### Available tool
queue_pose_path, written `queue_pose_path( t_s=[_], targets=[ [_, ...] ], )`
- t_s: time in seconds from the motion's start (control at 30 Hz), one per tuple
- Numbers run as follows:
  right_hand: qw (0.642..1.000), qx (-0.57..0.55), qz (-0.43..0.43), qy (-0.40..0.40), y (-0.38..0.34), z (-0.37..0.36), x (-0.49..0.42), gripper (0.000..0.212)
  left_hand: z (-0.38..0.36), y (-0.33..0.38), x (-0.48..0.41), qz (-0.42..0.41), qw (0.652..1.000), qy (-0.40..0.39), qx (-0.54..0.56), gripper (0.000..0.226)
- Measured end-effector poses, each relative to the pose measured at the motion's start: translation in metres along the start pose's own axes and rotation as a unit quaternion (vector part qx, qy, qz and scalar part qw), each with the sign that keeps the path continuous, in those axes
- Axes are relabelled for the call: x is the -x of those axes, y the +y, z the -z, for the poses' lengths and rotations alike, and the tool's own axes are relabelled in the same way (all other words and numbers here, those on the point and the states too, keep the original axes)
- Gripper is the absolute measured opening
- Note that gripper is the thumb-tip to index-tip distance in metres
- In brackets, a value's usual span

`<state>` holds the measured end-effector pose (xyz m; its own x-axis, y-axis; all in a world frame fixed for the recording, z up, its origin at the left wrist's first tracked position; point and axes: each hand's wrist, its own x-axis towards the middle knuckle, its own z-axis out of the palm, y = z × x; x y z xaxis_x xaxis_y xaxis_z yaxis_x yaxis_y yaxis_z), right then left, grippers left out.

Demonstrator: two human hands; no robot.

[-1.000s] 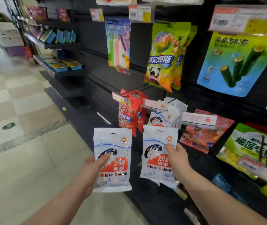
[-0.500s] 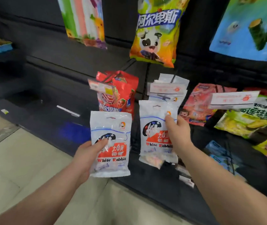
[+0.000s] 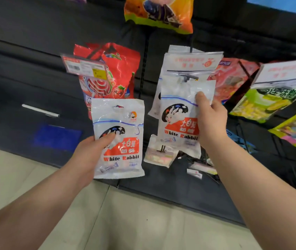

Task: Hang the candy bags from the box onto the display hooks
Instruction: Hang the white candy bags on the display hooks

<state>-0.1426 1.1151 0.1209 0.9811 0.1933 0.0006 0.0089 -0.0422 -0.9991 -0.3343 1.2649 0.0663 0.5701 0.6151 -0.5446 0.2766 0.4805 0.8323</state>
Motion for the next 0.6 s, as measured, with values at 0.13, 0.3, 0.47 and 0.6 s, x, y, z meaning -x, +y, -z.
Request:
queue_pose_path(
  t_s=[0.13,0.3,0.47,0.6],
  targets=[
    [0.999,-0.004,0.029,-0.025,-0.002,-0.003,0.0,0.018,-0.004,0.0,-0.005,-0.003,1.0,-0.015,0.0,0.025],
    [0.996,0.029,0.069,-0.054,0.007,0.002,0.007,0.017,0.001,-0.003,-0.006,0.003,0.999,-0.041,-0.004,0.03],
    [0.997,-0.002,0.065,-0.033,0.003,-0.003,0.007,0.016,0.004,-0.006,-0.007,0.001,0.999,-0.043,-0.012,0.03],
    [0.995,0.003,0.1,-0.019,0.003,-0.005,0.01,0.021,0.006,-0.008,-0.007,0.001,0.999,-0.045,-0.021,0.029]
  ],
)
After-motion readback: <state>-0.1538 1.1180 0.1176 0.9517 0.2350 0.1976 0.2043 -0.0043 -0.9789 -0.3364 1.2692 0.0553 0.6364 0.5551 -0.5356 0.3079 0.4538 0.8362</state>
